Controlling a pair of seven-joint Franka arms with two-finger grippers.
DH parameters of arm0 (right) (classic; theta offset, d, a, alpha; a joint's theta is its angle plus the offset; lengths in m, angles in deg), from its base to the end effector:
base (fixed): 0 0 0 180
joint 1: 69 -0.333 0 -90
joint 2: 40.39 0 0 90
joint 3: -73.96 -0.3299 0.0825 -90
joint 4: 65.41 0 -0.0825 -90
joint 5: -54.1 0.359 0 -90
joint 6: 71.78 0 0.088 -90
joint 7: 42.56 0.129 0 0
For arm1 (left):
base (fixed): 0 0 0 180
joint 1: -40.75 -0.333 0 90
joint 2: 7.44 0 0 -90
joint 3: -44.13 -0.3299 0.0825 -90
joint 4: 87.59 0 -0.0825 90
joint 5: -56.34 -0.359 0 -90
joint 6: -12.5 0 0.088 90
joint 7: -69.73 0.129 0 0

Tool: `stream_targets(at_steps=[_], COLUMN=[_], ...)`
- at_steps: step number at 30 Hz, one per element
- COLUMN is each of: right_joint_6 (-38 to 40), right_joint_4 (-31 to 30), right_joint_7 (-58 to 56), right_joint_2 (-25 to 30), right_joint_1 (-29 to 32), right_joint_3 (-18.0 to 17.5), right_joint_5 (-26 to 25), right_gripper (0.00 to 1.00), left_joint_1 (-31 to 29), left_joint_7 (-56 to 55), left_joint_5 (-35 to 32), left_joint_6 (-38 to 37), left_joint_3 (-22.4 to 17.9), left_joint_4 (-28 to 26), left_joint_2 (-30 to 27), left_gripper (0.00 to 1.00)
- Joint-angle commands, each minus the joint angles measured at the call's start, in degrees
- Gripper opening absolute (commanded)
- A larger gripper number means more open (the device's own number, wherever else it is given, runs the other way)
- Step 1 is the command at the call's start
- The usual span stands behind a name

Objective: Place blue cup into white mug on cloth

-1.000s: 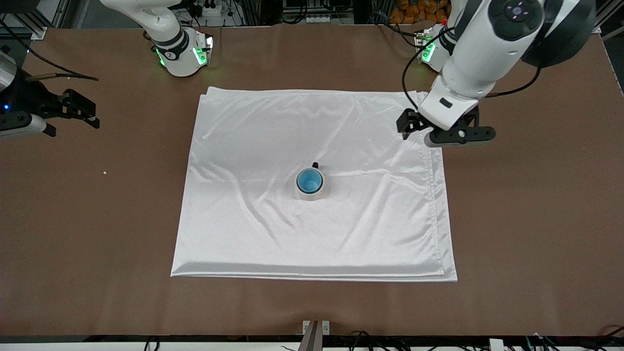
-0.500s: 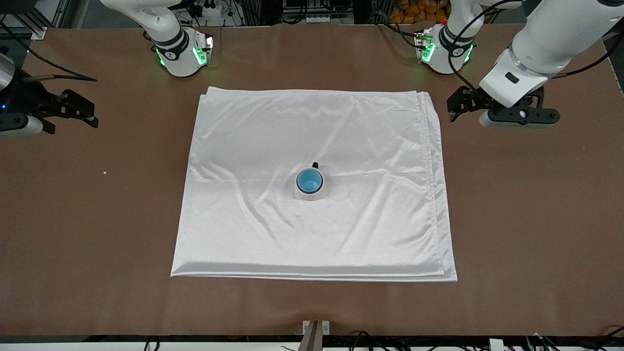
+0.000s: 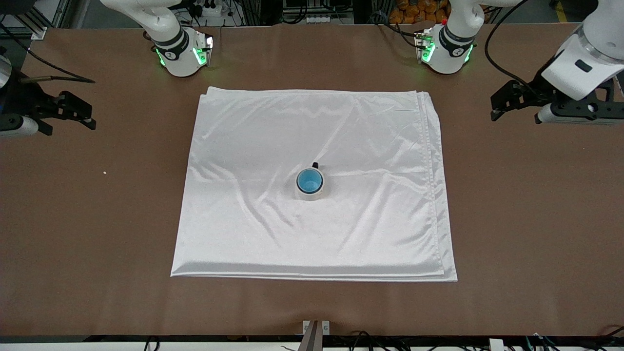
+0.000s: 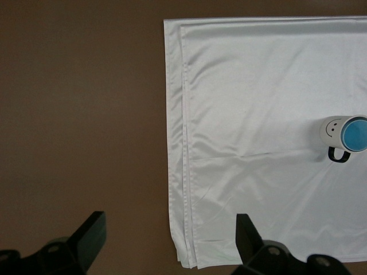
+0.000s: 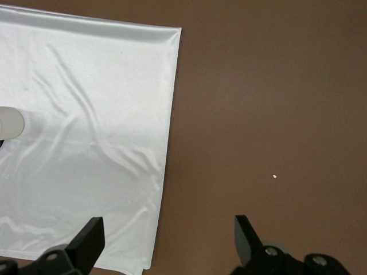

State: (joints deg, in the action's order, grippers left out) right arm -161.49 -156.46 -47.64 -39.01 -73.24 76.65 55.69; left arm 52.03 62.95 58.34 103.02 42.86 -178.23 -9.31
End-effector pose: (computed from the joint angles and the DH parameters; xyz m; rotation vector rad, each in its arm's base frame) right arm 0.5209 0.0174 0.6205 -3.1075 -0.1802 -0.0024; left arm 0.5121 -0.0947 0.6294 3.1004 -0.0878 0.0388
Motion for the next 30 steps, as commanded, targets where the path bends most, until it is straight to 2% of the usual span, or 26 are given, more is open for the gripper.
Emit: stream_targets(at_steps=[1, 7, 11, 20, 30], right_joint_6=[-0.29, -0.11, -0.11, -0.46, -0.55], right_joint_4=[0.17, 0.17, 0.17, 0.26, 0.17], right_joint_7=[0.78, 0.78, 0.78, 1.04, 1.04], right_joint_2=[0.11, 0.11, 0.11, 0.11, 0.11], right_joint_1=[0.19, 0.28, 0.28, -0.16, -0.25], right_joint_3=[-0.06, -0.06, -0.06, -0.14, -0.14], right_joint_5=[0.07, 0.07, 0.07, 0.16, 0.34], right_gripper=[1.0, 1.0, 1.0, 1.0, 1.0], left_joint_1=[-0.38, -1.25, -5.03, -8.99, -8.56], left_joint_7=[3.36, 3.44, 3.62, 5.03, 4.06], left_joint_5=[-1.12, -0.76, -0.67, -1.03, -1.2], left_joint_6=[-2.72, -2.72, -2.72, -2.63, -2.72], left_joint_3=[-0.48, -1.89, 0.92, 5.49, 7.6], left_joint_4=[5.03, 5.03, 5.03, 5.03, 3.36], left_joint_2=[3.19, 3.45, 3.37, 3.28, 2.23], left_gripper=[1.0, 1.0, 1.0, 1.0, 1.0])
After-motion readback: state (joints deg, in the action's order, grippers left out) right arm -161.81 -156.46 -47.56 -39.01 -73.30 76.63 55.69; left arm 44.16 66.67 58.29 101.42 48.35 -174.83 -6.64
